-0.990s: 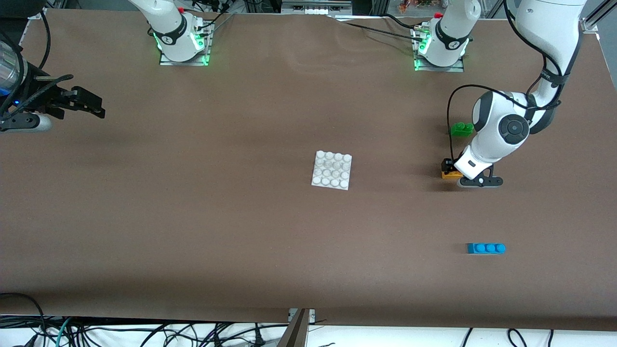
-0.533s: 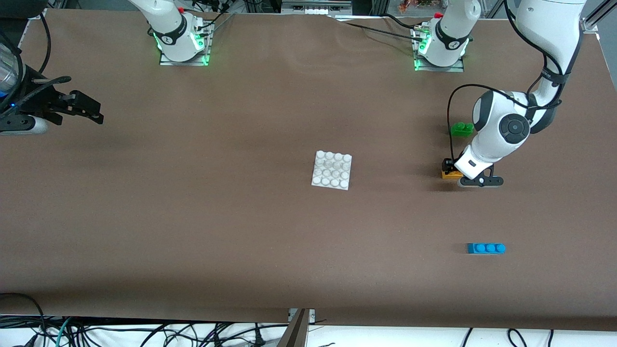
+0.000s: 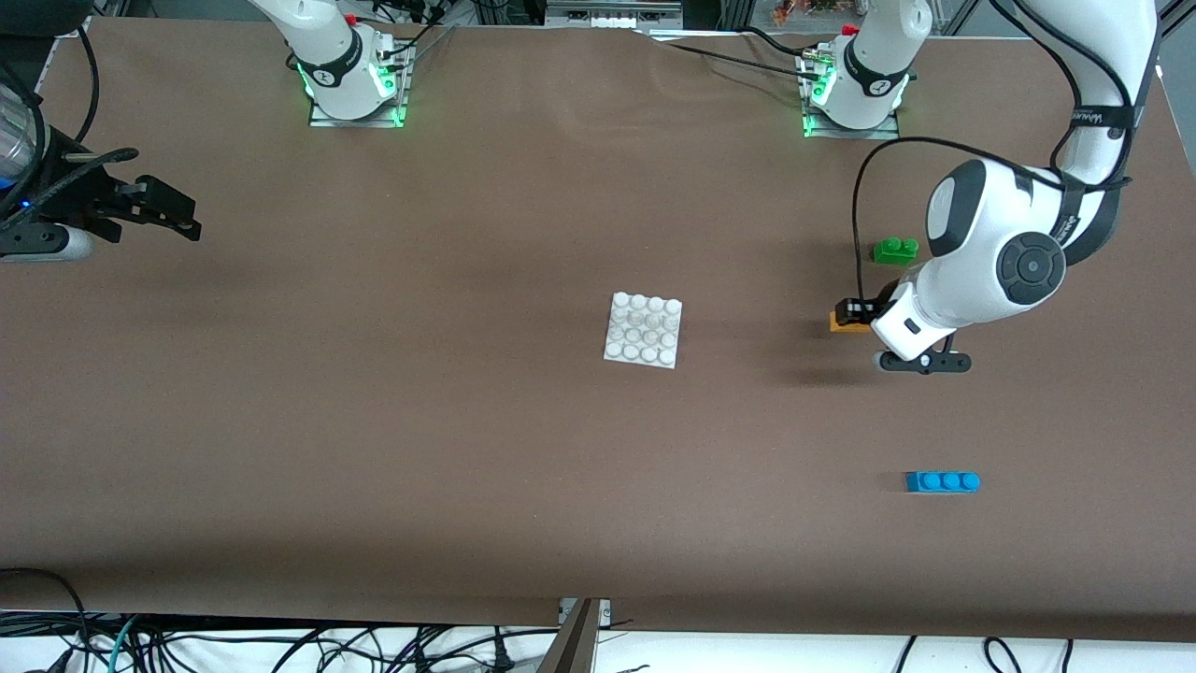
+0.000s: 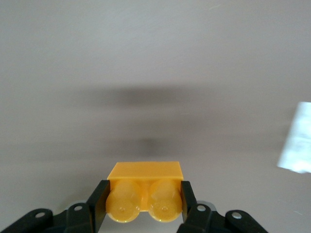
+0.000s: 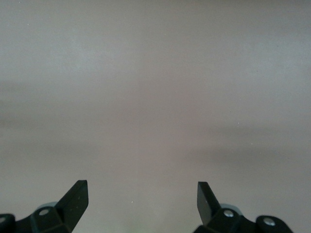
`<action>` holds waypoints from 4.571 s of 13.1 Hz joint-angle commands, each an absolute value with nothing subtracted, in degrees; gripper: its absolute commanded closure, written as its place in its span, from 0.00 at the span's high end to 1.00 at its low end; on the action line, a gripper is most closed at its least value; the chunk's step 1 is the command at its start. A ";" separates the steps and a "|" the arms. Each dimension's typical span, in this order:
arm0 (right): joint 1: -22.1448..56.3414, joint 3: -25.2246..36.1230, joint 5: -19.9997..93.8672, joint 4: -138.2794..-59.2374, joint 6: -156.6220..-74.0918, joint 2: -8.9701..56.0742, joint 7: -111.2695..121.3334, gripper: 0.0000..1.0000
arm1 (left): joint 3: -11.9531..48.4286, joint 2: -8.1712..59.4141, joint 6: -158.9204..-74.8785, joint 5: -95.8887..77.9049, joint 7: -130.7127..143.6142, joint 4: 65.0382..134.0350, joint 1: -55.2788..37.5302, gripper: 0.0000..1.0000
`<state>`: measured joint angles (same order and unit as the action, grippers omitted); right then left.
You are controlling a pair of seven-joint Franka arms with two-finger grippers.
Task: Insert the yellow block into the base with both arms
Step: 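Lift and carry the yellow block over the base plate with the left gripper, then lower and press the yellow block onto the plate studs with the left gripper, then open the left gripper and withdraw it from the base plate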
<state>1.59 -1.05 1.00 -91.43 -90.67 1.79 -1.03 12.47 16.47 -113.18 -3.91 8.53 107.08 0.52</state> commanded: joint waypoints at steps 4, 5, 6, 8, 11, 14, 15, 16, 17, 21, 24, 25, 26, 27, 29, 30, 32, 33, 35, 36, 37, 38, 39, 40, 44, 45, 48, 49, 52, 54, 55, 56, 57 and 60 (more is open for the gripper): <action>1.05 -1.41 1.14 -91.85 -90.88 1.23 -0.79 0.99 | 13.71 23.01 -110.65 -5.36 11.06 94.94 -11.67 0.30; 1.05 -1.41 1.14 -91.93 -90.97 1.23 -0.79 0.99 | 13.80 25.20 -110.65 -5.19 12.73 92.57 -13.43 0.29; 1.05 -1.41 1.14 -91.85 -90.97 1.23 -0.79 0.99 | 13.71 27.40 -110.83 -4.75 14.75 90.55 -16.32 0.28; 1.05 -1.41 1.14 -91.85 -90.97 1.23 -0.79 0.99 | 13.10 32.49 -111.18 -4.57 20.53 86.94 -22.38 0.25; 1.05 -1.41 1.14 -91.85 -90.97 1.32 -0.79 0.99 | 12.74 37.26 -113.27 -1.95 22.76 84.02 -25.66 0.24; 1.05 -1.41 1.14 -91.85 -90.97 1.32 -0.79 0.99 | 12.66 39.72 -118.03 -1.06 23.82 84.11 -26.10 0.25; 1.05 -1.41 1.14 -91.85 -90.97 1.32 -0.79 0.99 | 12.66 40.42 -118.47 -1.05 23.82 84.11 -26.19 0.25; 1.05 -1.41 1.14 -91.85 -90.97 1.32 -0.79 0.99 | 12.66 40.69 -118.56 -0.27 23.82 84.11 -26.37 0.25; 1.05 -1.41 1.14 -91.76 -90.97 1.32 -0.79 0.99 | 12.66 40.69 -118.56 0.87 23.91 84.37 -27.06 0.25; 1.05 -1.41 1.14 -91.76 -91.05 1.32 -0.70 0.99 | 12.66 41.75 -118.65 1.40 24.52 84.55 -27.25 0.25; 1.05 -1.41 1.23 -91.76 -91.05 1.41 -0.70 0.99 | 12.66 41.92 -118.65 2.63 27.14 84.64 -27.51 0.25; 1.05 -1.41 1.23 -91.76 -91.05 1.41 -0.70 0.99 | 12.66 41.92 -118.65 2.72 28.29 84.73 -27.68 0.25; 1.05 -1.41 1.23 -91.76 -91.05 1.41 -0.70 0.99 | 12.66 42.01 -118.65 2.72 28.56 84.81 -28.21 0.25; 1.05 -1.41 1.23 -91.76 -91.05 1.41 -0.70 0.99 | 12.66 42.27 -118.65 2.64 28.65 84.81 -28.21 0.25; 1.05 -1.41 1.23 -91.76 -91.05 1.41 -0.70 0.99 | 12.66 42.36 -118.83 3.16 29.53 84.81 -28.21 0.25; 1.05 -1.41 1.14 -91.76 -91.05 1.41 -0.70 0.99 | 12.66 42.36 -119.61 3.77 29.88 84.99 -28.21 0.25; 1.05 -1.41 1.23 -91.76 -91.05 1.41 -0.70 0.99 | 12.66 42.97 -119.79 3.96 30.23 84.99 -28.21 0.25; 1.05 -1.41 1.23 -91.76 -91.05 1.41 -0.70 0.99 | 12.66 43.07 -119.79 3.96 30.32 84.99 -28.30 0.25; 1.05 -1.41 1.23 -91.76 -91.05 1.41 -0.70 0.99 | 12.66 42.98 -119.88 3.96 30.76 84.99 -28.39 0.25; 1.05 -1.41 1.23 -91.76 -91.05 1.41 -0.70 0.99 | 12.66 43.07 -119.88 3.96 31.37 84.99 -28.65 0.25; 1.05 -1.41 1.23 -91.76 -90.97 1.41 -0.70 0.99 | 12.66 43.24 -119.88 3.96 31.81 84.99 -28.91 0.25; 1.05 -1.41 1.23 -91.76 -90.97 1.41 -0.70 1.00 | 12.66 43.50 -119.88 3.96 31.90 84.99 -29.18 0.25; 1.05 -1.41 1.14 -91.76 -91.05 1.41 -0.70 0.99 | 12.66 43.51 -119.88 3.96 31.99 84.99 -29.18 0.25; 1.05 -1.41 1.14 -91.76 -90.97 1.41 -0.70 0.99 | 12.66 43.51 -119.88 4.04 31.99 84.99 -29.18 0.25; 1.05 -1.41 1.23 -91.76 -90.97 1.41 -0.70 0.99 | 12.66 43.59 -119.88 4.04 31.99 84.99 -29.18 0.26; 1.05 -1.41 1.23 -91.76 -90.97 1.41 -0.70 0.99 | 12.66 43.59 -119.88 4.04 31.91 84.99 -29.18 0.31; 1.05 -1.41 1.23 -91.76 -90.97 1.41 -0.70 0.99 | 12.66 43.51 -119.80 4.04 31.90 84.99 -29.09 1.00; 1.05 -1.41 1.23 -91.76 -90.97 1.41 -0.70 0.99 | 12.66 43.42 -119.79 3.96 31.99 84.99 -29.09 1.00; 1.05 -1.41 1.23 -91.76 -90.97 1.41 -0.70 0.99 | 12.66 42.81 -119.09 3.96 31.90 84.99 -28.83 1.00; 1.05 -1.32 1.23 -91.76 -90.97 1.41 -0.70 0.99 | 12.66 40.71 -117.96 3.87 31.90 84.82 -28.30 1.00; 1.05 -1.41 1.23 -91.76 -90.97 1.41 -0.70 0.99 | 12.66 39.13 -115.25 3.87 31.90 84.29 -27.87 1.00; 1.05 -1.41 1.23 -91.76 -90.88 1.41 -0.70 0.99 | 12.48 37.28 -112.88 3.87 31.82 84.20 -27.25 1.00; 1.05 -1.41 1.23 -91.67 -90.88 1.41 -0.70 0.99 | 12.22 35.18 -110.94 3.87 31.21 84.20 -25.85 1.00; 1.05 -1.32 1.23 -91.76 -90.88 1.41 -0.70 0.99 | 12.39 29.64 -106.80 3.60 30.33 84.20 -19.53 1.00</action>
